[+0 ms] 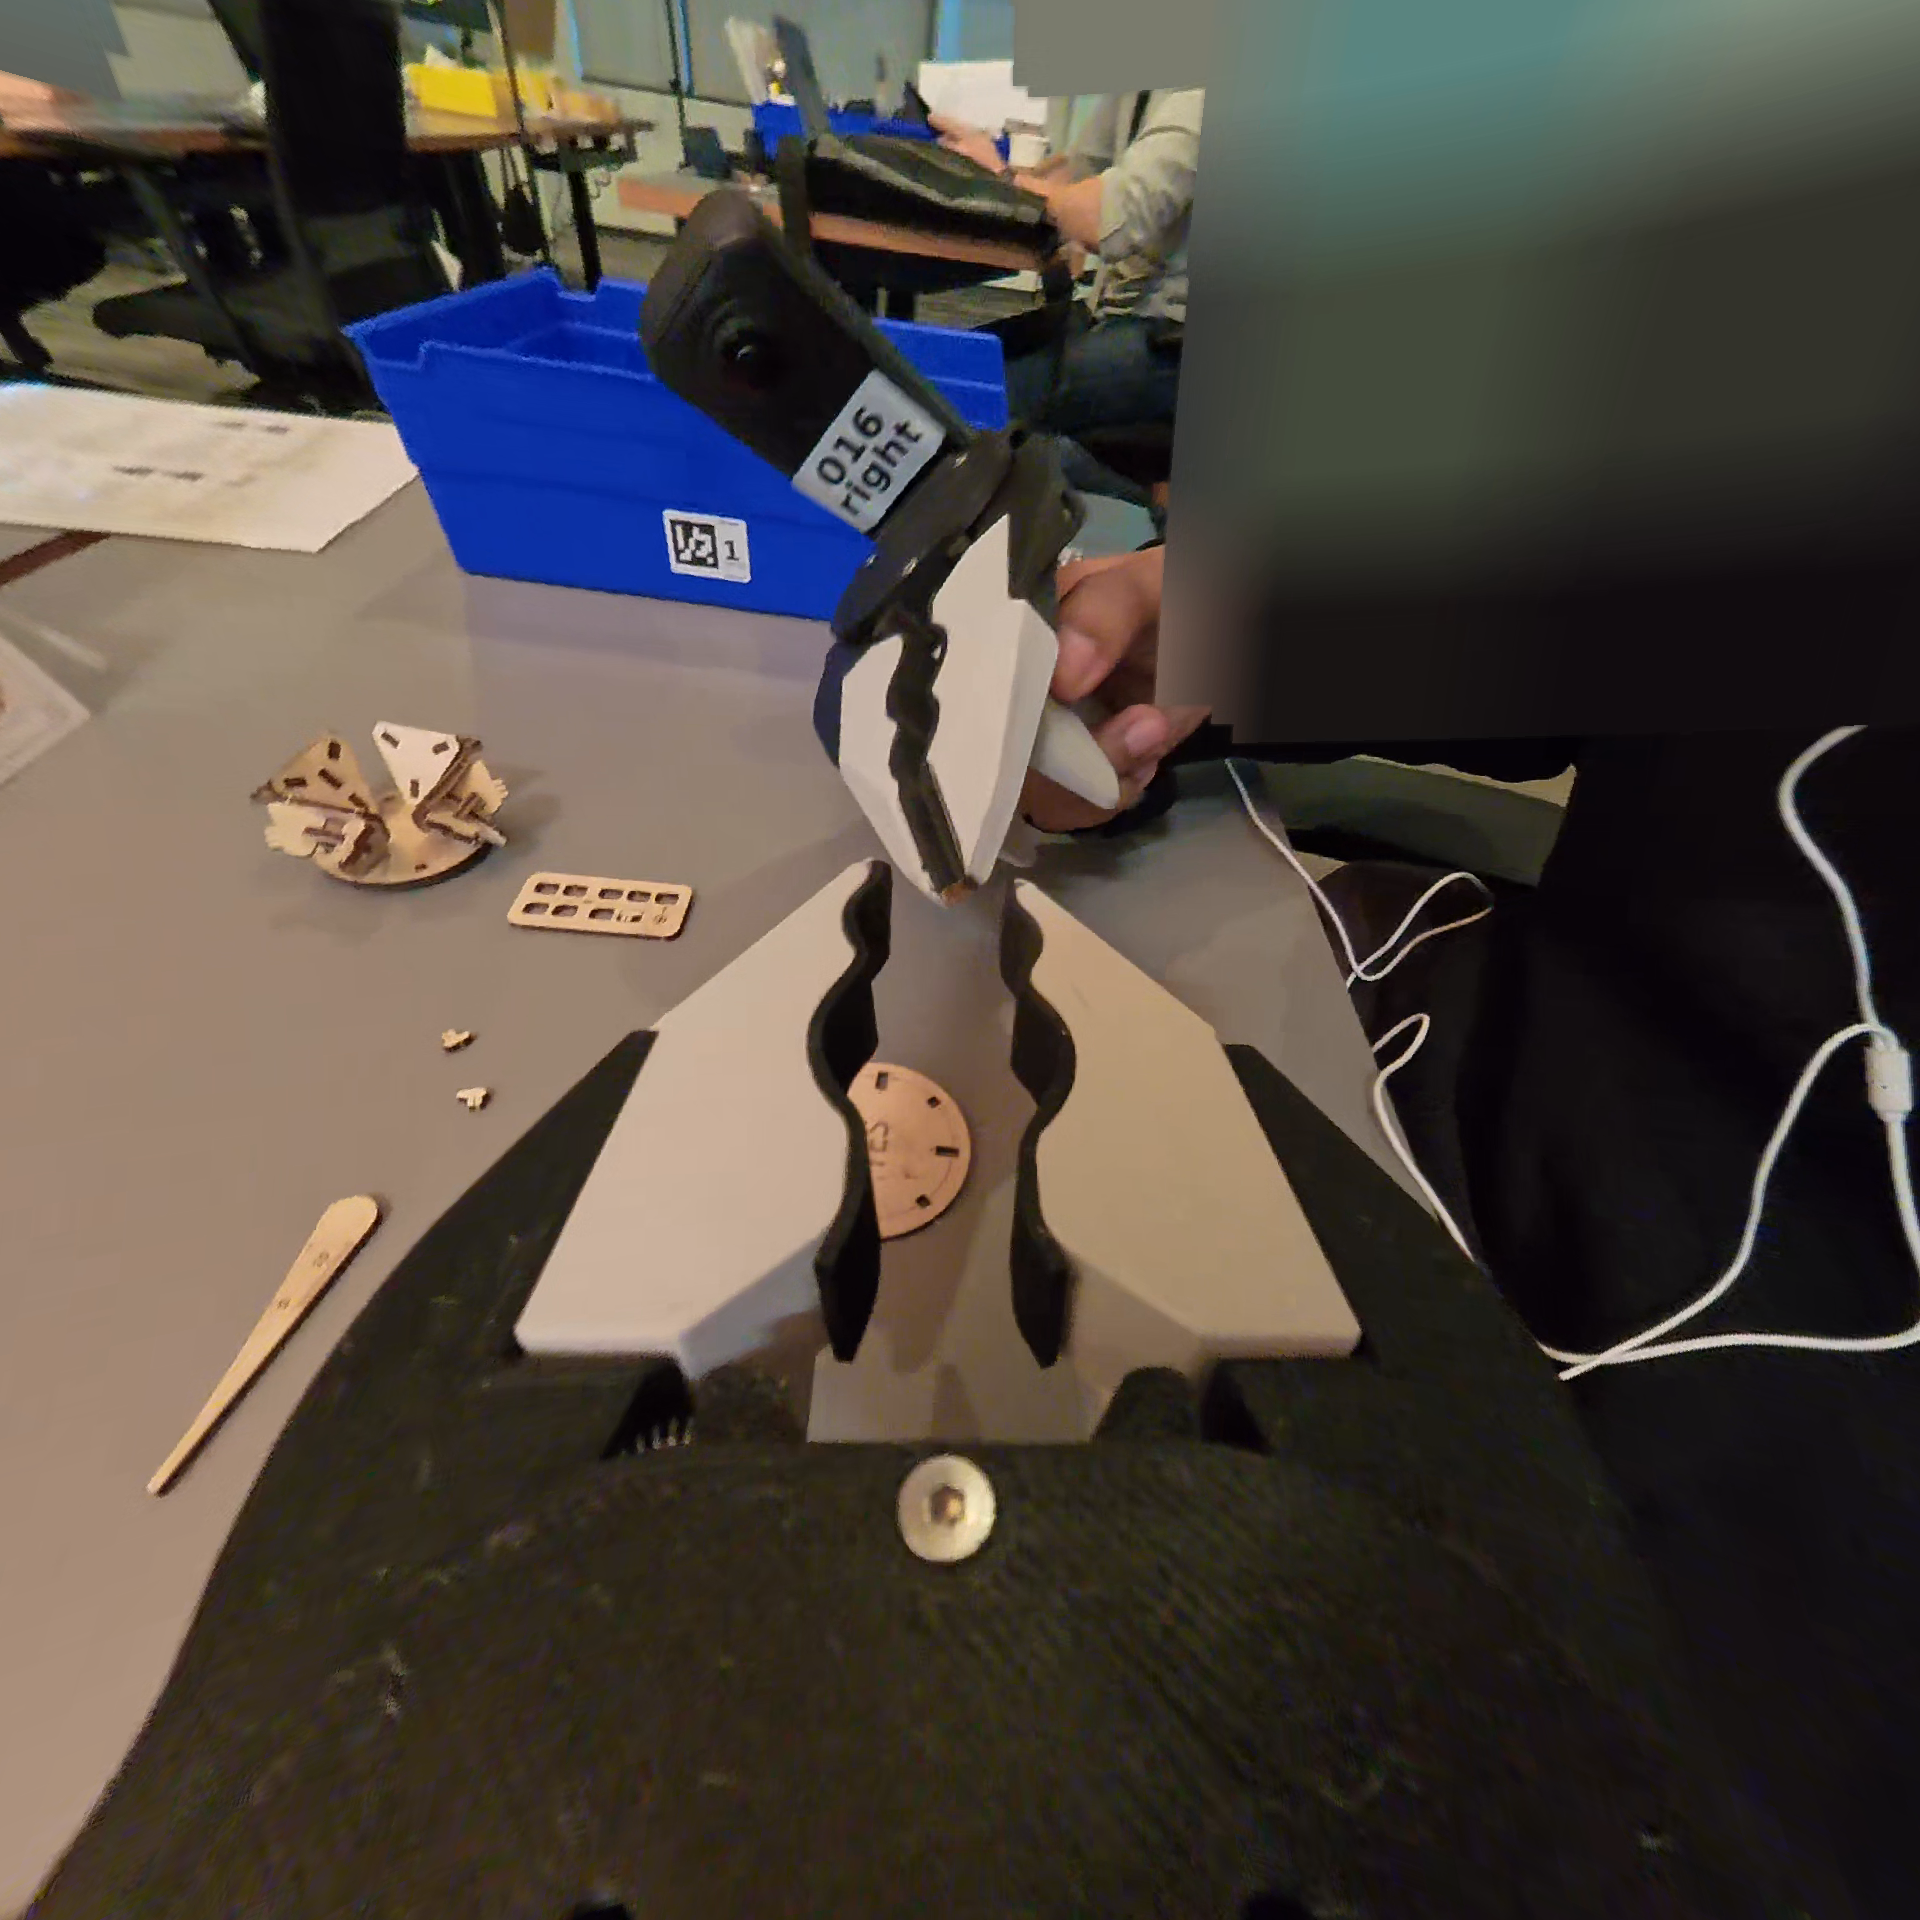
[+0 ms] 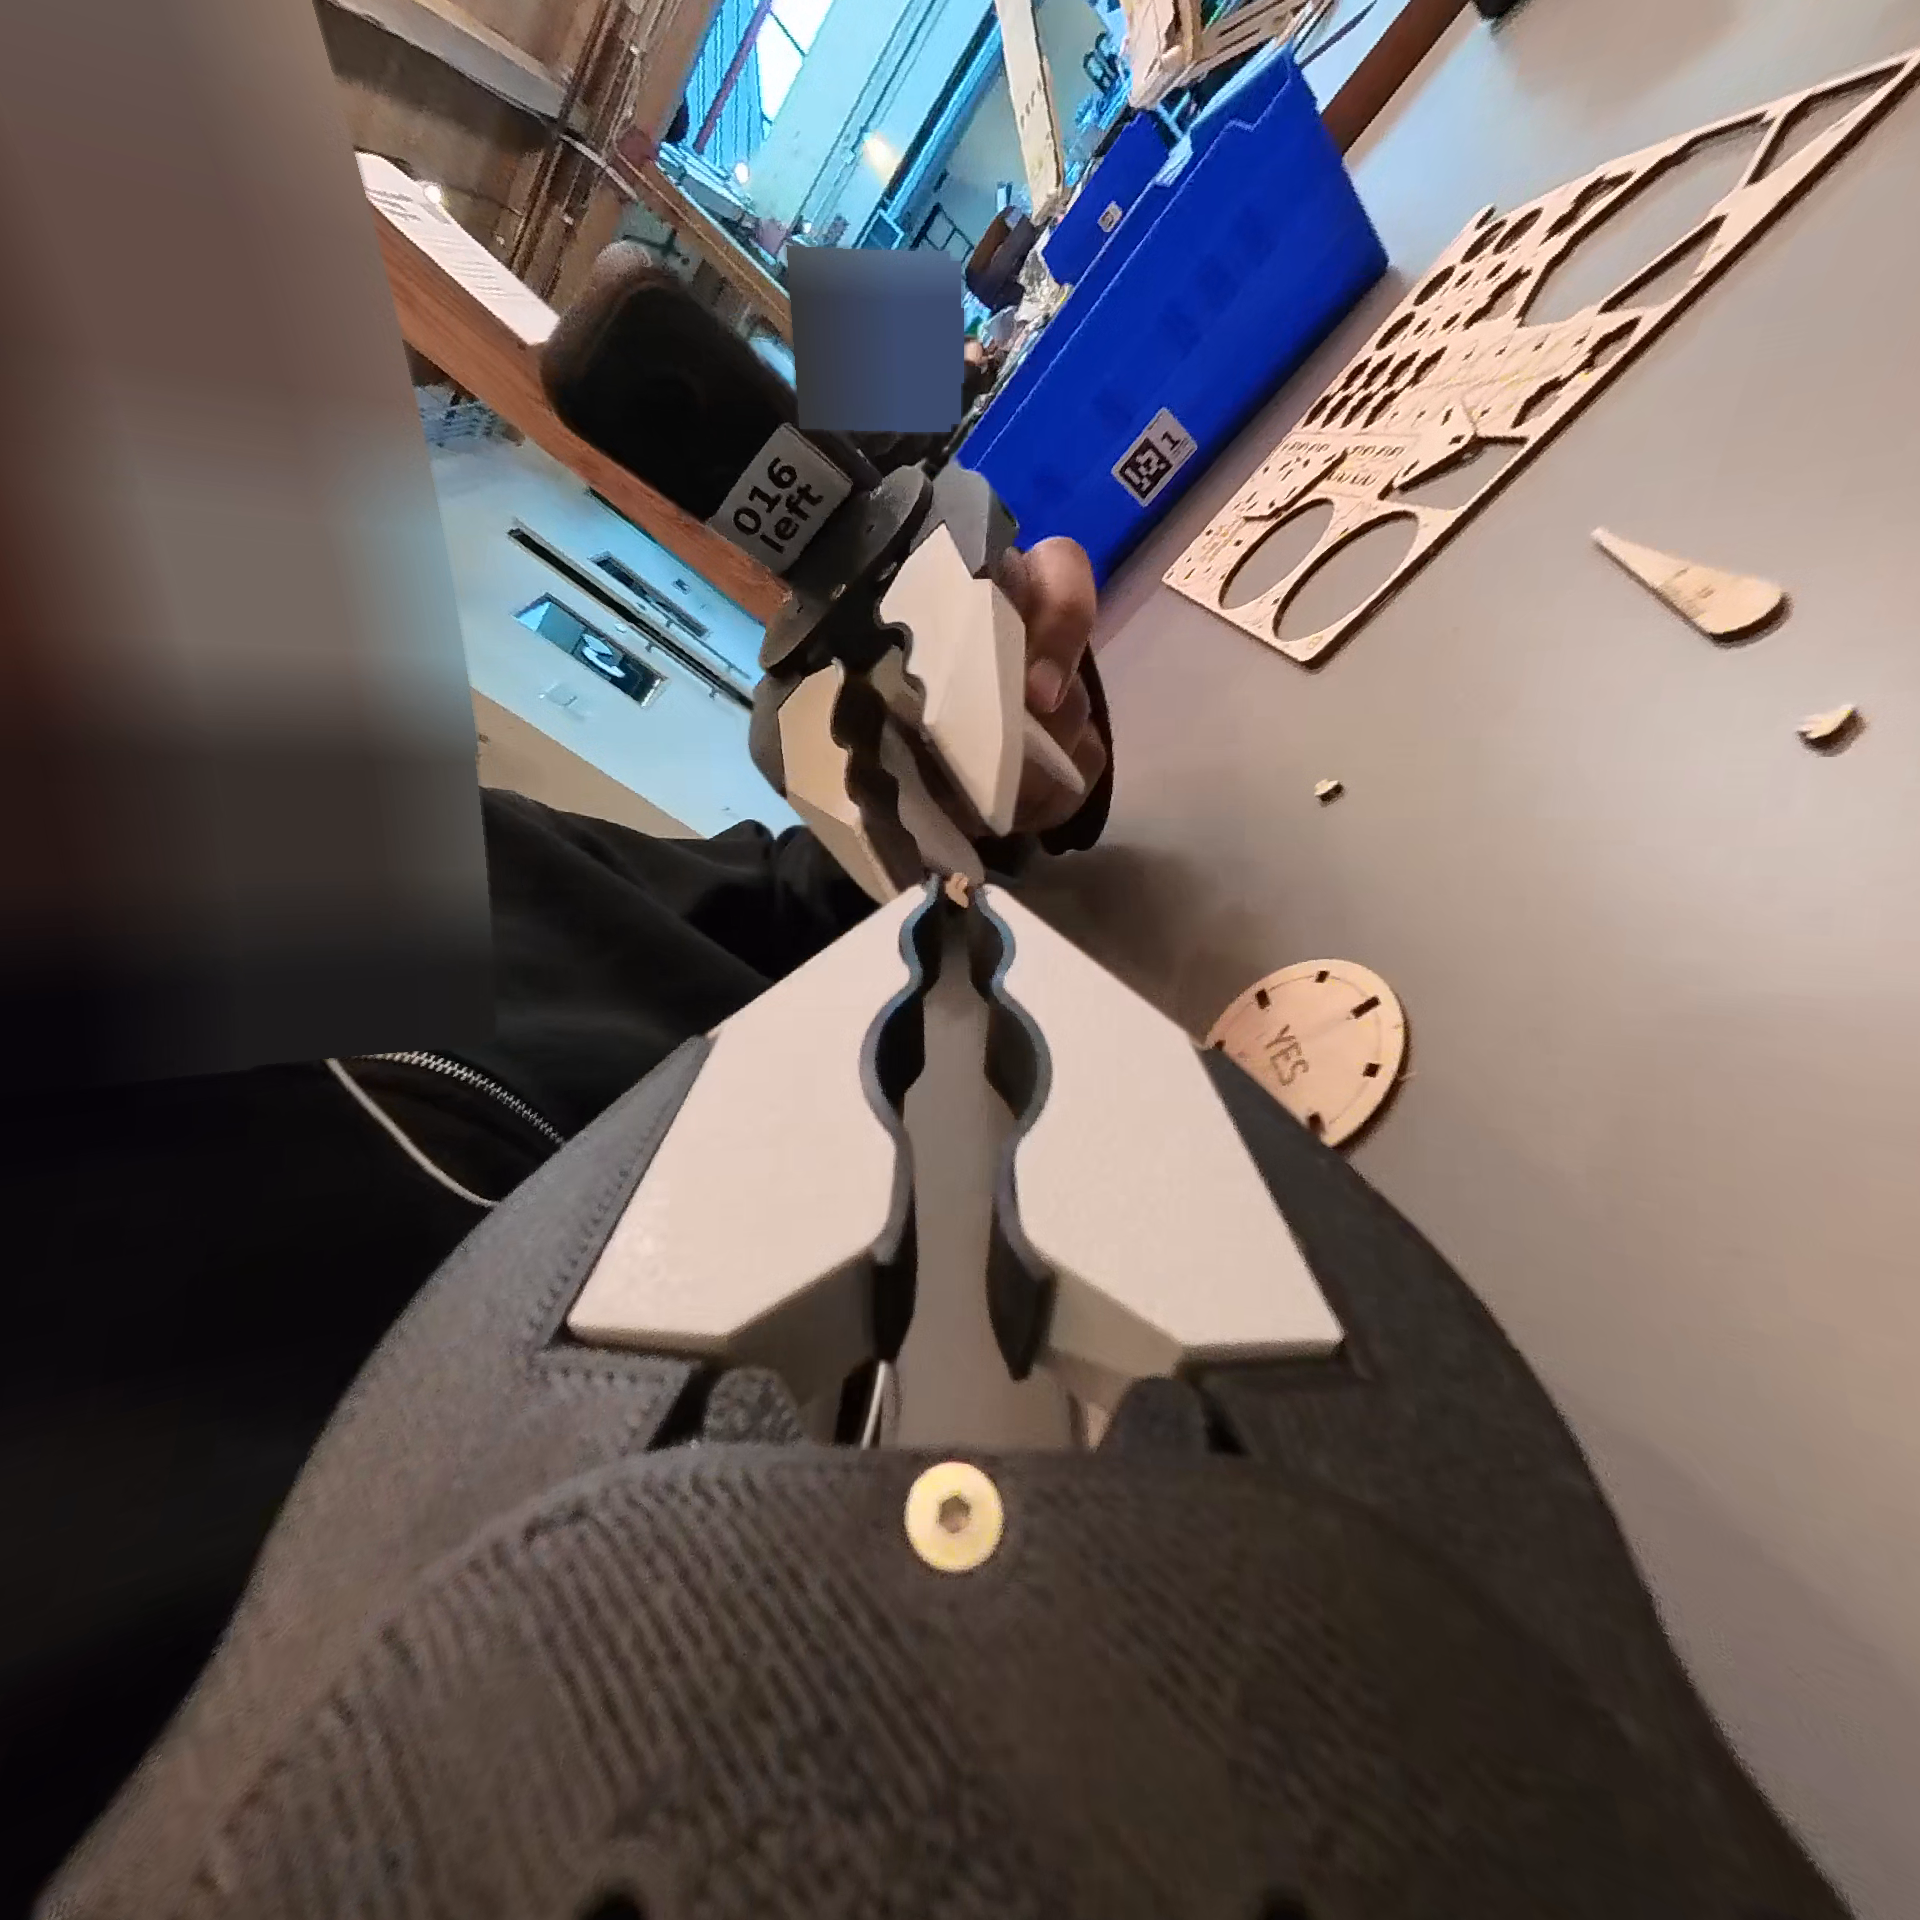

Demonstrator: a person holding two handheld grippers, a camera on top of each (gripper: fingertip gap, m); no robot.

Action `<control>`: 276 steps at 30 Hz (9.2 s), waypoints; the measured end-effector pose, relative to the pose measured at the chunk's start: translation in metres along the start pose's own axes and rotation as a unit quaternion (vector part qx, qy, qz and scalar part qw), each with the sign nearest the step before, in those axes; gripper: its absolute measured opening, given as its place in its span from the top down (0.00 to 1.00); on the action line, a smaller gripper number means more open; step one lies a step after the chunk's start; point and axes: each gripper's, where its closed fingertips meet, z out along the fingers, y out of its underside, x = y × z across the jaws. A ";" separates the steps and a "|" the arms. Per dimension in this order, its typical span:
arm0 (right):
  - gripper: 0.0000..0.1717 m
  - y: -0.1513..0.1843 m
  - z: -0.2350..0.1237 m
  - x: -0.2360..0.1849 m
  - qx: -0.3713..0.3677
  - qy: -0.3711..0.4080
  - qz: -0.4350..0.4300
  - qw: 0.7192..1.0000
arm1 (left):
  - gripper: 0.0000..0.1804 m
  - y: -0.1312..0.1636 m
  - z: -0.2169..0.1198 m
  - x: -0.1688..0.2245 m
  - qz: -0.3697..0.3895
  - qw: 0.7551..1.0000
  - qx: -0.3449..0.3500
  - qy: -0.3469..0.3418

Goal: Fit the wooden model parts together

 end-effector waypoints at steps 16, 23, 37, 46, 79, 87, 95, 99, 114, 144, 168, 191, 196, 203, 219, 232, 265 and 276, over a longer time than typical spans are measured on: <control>1.00 -0.001 -0.003 -0.001 0.013 -0.025 0.024 0.999 | 0.96 0.003 0.000 0.003 0.021 1.000 -0.009 0.005; 1.00 0.000 -0.002 -0.004 0.015 -0.041 0.035 0.998 | 0.99 0.005 0.001 0.002 0.023 1.000 -0.007 0.004; 1.00 0.003 0.000 -0.005 0.016 -0.064 0.060 0.996 | 1.00 0.009 0.003 0.006 0.034 0.999 -0.015 0.017; 1.00 0.004 0.000 0.005 0.024 -0.031 0.050 0.998 | 1.00 0.015 0.003 0.001 0.012 0.999 -0.035 0.011; 0.83 -0.059 -0.005 0.012 -0.014 0.147 -0.516 0.844 | 1.00 0.011 -0.013 -0.063 -0.095 0.993 0.012 -0.075; 0.84 -0.071 -0.024 0.013 0.018 0.180 -0.558 0.810 | 1.00 -0.012 0.002 -0.075 -0.120 0.992 0.026 -0.033; 0.86 -0.085 -0.036 0.022 0.072 0.153 -0.460 0.872 | 1.00 0.000 0.006 -0.077 -0.091 0.995 0.013 -0.043; 0.86 -0.084 -0.036 0.030 0.072 0.138 -0.418 0.895 | 1.00 -0.003 0.002 -0.072 -0.112 0.993 0.029 -0.032; 0.92 -0.033 -0.009 0.045 -0.093 0.189 -0.612 0.762 | 1.00 0.016 0.010 -0.064 -0.203 0.979 -0.015 0.028; 1.00 -0.036 -0.009 0.048 -0.076 0.195 -0.576 0.790 | 0.95 0.013 0.009 -0.059 -0.188 0.981 -0.011 0.040; 1.00 -0.048 -0.007 0.014 0.034 0.038 -0.391 0.919 | 0.96 -0.022 -0.002 -0.047 -0.265 0.947 0.112 0.144; 0.92 -0.041 -0.006 0.025 -0.007 0.091 -0.474 0.876 | 1.00 -0.018 -0.002 -0.047 -0.278 0.945 0.096 0.143; 0.86 -0.027 -0.005 0.056 -0.115 0.208 -0.615 0.752 | 1.00 0.011 0.000 -0.053 -0.337 0.932 0.010 0.133; 0.88 -0.006 0.007 0.061 -0.162 0.210 -0.680 0.684 | 1.00 0.030 0.001 -0.046 -0.346 0.926 -0.054 0.142; 0.98 -0.002 0.009 0.051 -0.151 0.183 -0.687 0.687 | 1.00 0.034 0.003 -0.038 -0.356 0.917 -0.069 0.167; 0.98 -0.017 0.006 0.047 -0.116 0.208 -0.674 0.699 | 1.00 0.020 -0.001 -0.045 -0.363 0.916 -0.016 0.170; 0.97 0.002 0.006 0.043 -0.146 0.148 -0.650 0.731 | 1.00 0.030 0.001 -0.030 -0.365 0.907 -0.063 0.202; 0.98 0.001 0.005 0.038 -0.139 0.137 -0.641 0.742 | 1.00 0.026 0.001 -0.027 -0.365 0.904 -0.052 0.216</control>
